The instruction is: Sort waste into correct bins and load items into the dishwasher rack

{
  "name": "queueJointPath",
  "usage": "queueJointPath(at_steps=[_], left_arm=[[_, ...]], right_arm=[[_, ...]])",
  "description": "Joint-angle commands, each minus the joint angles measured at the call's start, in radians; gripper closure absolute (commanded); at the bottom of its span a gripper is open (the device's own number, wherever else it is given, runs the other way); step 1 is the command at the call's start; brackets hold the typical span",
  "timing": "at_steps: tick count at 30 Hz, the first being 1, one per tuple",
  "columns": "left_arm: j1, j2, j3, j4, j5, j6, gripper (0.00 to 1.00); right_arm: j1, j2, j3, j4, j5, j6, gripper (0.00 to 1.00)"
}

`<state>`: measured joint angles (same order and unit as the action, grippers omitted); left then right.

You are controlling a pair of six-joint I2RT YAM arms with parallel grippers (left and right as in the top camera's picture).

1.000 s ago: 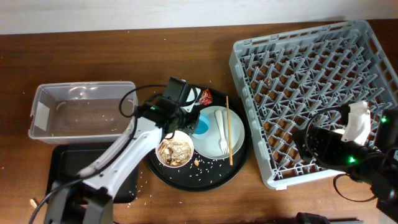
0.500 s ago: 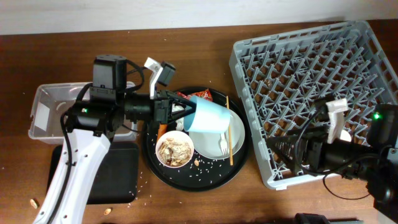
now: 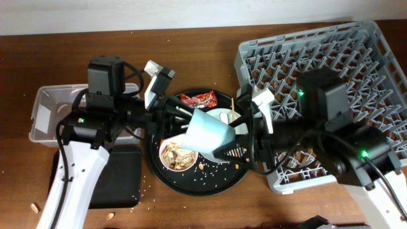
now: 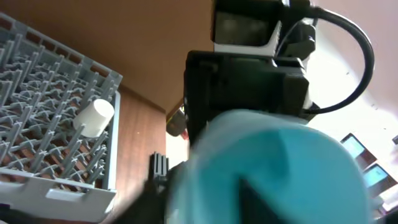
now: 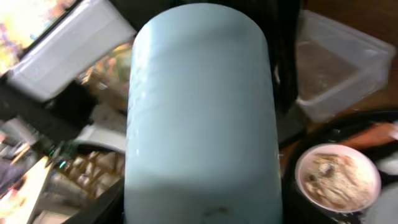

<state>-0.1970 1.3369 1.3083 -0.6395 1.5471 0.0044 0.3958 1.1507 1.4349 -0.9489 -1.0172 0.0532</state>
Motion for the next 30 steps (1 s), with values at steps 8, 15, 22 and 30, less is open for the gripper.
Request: queueJointPath(at_steps=[8,15,22,30], left_arm=[[0.072,-0.16,0.012,-0.211,-0.753,-0.047,0.01],[0.073,-0.247,0.012,-0.402,-1.208,-0.086,0.01],[0.073,-0.247,0.012,-0.402,-1.207,-0.086,0.01],[0.073,-0.247,0.012,-0.402,-1.207,-0.086,0.01]], right_arm=[[-1.011,-0.01,0.009,-0.383,0.742,0.207,0.49],[-1.13,0.482,0.009,-0.248,0.884,0.383,0.49],[-1.128,0.491,0.146,-0.274,0.762,0.417,0.25],[-0.275,0.271,0.241,-0.421,0.859,0.193,0.35]])
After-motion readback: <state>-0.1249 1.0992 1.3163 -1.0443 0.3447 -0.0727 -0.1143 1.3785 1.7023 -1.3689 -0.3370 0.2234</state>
